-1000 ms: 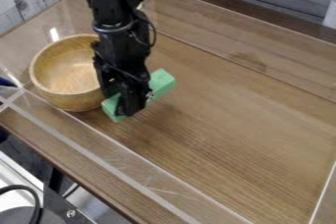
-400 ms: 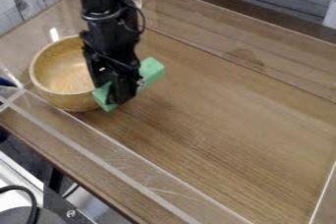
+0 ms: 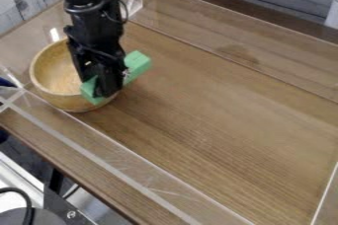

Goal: Put the green block in the brown bowl

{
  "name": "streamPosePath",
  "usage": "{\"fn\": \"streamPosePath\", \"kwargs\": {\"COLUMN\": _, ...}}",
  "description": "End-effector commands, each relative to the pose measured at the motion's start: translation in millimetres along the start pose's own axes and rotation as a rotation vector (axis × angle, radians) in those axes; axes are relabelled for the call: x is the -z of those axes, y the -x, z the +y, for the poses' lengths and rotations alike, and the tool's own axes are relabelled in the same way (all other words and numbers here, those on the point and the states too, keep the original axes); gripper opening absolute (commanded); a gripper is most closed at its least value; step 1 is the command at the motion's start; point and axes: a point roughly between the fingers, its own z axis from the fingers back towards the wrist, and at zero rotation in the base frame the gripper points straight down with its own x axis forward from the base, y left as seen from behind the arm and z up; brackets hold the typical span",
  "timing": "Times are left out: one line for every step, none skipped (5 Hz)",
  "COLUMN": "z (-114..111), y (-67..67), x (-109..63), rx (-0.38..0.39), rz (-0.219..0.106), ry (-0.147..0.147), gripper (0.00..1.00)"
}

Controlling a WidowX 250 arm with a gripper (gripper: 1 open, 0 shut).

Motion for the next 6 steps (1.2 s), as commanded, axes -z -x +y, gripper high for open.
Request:
{"fn": "streamPosePath", "kwargs": {"z": 14, "y": -8.3, "x": -9.0, "rx": -0.017, "rz": -0.041, "ry": -0.031, "gripper": 0.00}}
{"fn": "streamPosePath", "kwargs": {"z": 18, "y": -8.9, "x": -8.3, "rx": -0.028, "rz": -0.042, "ry": -0.033, "gripper": 0.00}}
{"fn": "streamPosePath", "kwargs": {"z": 24, "y": -9.6, "x": -7.5, "rx": -0.040, "rz": -0.043, "ry": -0.035, "gripper": 0.00}}
{"fn": "streamPosePath", "kwargs": {"z": 29, "y": -10.2, "x": -6.8, "rx": -0.052, "rz": -0.045, "ry": -0.037, "gripper": 0.00}}
{"fn": "streamPosePath", "kwargs": {"z": 33, "y": -10.8, "x": -6.0, "rx": -0.061, "rz": -0.046, "ry": -0.038, "gripper": 0.00}}
{"fn": "streamPosePath", "kwargs": {"z": 39, "y": -11.2, "x": -4.4, "rx": -0.073, "rz": -0.044, "ry": -0.041, "gripper": 0.00}}
